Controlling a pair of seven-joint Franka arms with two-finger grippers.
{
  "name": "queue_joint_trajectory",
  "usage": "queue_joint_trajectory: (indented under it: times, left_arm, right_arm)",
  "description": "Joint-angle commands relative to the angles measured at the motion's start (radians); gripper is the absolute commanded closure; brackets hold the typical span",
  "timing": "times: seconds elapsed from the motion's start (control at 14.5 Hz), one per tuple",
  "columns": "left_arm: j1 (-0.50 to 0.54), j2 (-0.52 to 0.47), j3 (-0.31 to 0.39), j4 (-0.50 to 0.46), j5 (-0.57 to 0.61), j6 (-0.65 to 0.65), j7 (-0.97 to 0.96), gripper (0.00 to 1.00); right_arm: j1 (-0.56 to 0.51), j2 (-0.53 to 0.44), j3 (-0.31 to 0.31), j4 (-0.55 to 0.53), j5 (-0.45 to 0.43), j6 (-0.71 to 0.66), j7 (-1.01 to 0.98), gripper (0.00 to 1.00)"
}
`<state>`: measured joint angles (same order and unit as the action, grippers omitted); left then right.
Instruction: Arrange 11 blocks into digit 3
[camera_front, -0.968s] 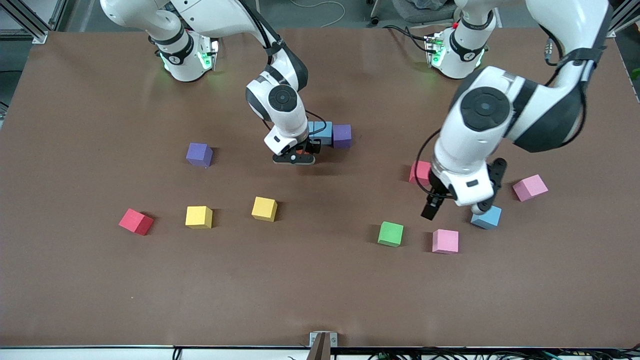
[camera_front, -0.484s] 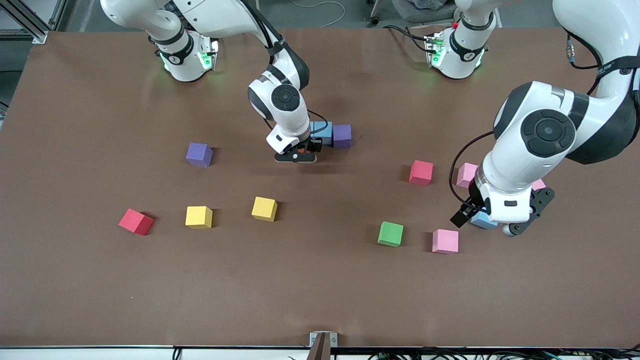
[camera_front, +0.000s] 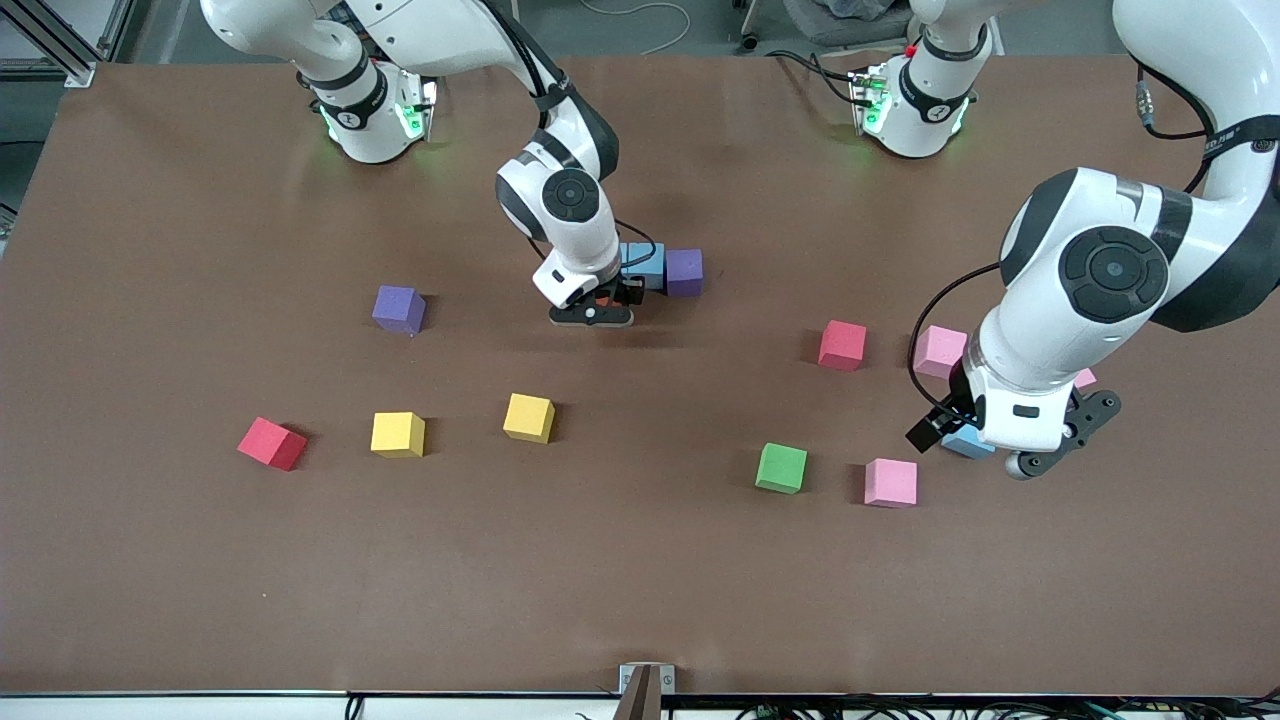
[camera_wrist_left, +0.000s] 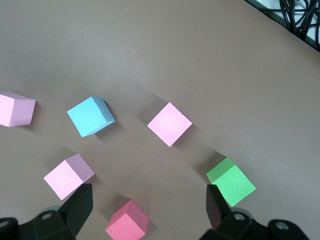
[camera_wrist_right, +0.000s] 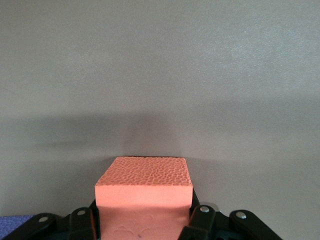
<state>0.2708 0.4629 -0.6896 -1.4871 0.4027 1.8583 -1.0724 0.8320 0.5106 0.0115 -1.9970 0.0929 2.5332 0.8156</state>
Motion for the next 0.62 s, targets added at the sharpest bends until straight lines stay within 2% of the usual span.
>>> queue_joint_trajectory:
  times: [0.0, 0.55]
  left_arm:
    - [0.004, 0.008, 0.001, 0.024, -0.010, -0.022, 0.066, 0.00]
    - [0.044, -0.024, 0.001, 0.025, -0.013, -0.033, 0.235, 0.00]
  right_arm:
    - [0.013, 0.019, -0.008, 0.006, 0.004, 0.012, 0.017, 1.00]
    - [0.018, 0.023, -0.008, 0.006, 0.004, 0.013, 0.017, 1.00]
